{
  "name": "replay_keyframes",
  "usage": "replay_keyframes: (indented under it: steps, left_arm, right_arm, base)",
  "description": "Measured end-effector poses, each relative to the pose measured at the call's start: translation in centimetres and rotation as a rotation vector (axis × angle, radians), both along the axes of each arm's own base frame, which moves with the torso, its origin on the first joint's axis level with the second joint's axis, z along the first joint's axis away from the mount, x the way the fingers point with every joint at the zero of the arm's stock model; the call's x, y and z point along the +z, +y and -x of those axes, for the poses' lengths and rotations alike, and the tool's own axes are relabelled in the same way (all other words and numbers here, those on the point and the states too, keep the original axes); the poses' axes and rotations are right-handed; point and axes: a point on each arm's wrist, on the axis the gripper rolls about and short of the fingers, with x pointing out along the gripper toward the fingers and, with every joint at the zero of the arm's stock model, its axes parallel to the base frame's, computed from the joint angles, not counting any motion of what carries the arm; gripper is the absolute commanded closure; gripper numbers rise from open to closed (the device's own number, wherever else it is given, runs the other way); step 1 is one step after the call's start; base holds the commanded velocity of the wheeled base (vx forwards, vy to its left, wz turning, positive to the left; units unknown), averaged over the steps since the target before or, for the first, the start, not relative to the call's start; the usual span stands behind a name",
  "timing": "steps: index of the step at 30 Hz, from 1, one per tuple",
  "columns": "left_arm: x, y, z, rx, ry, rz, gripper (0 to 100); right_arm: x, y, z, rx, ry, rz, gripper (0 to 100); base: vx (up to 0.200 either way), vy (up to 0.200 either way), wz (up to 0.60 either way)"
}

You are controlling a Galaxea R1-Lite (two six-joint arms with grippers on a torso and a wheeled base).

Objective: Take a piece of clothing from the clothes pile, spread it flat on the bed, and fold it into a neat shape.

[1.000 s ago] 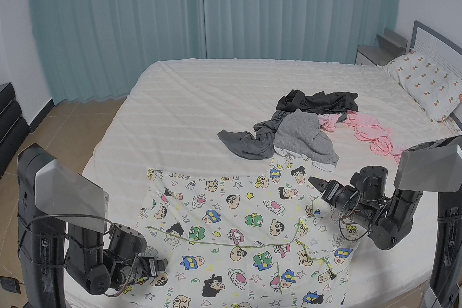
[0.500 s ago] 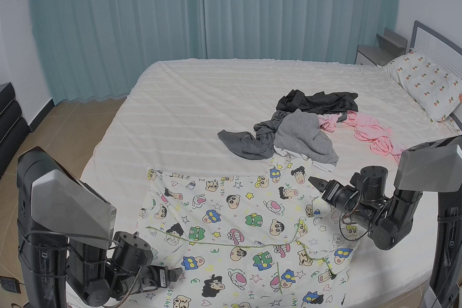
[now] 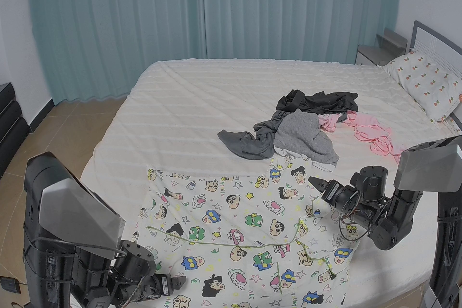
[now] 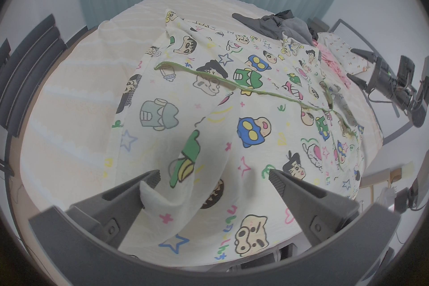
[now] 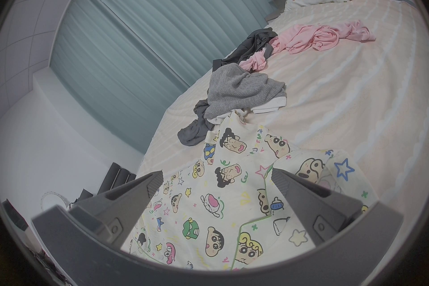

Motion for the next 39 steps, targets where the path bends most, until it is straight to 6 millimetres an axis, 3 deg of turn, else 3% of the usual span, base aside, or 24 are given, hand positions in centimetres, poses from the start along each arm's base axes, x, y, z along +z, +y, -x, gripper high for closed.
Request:
replay_keyframes:
  steps: [8, 20, 39]
  left_arm:
    - [0.6, -1.3, 0.0, -0.006, -0.061, 0.089, 0]
    - [0.6, -3.0, 1.3, -0.020, 0.007, 0.209, 0]
    - [0.5, -4.6, 3.2, -0.127, 0.073, 0.218, 0]
  right_arm:
    - [0.0, 0.0, 0.0, 0.000, 0.002, 0.001, 0]
    - [-0.1, 0.0, 0.0, 0.002, 0.003, 0.002, 0]
    - [-0.2, 0.2, 0.1, 0.007, 0.003, 0.002, 0]
  base:
    - [0.000, 0.000, 0.00]
    - [0.000, 0.000, 0.00]
    - [0.000, 0.000, 0.00]
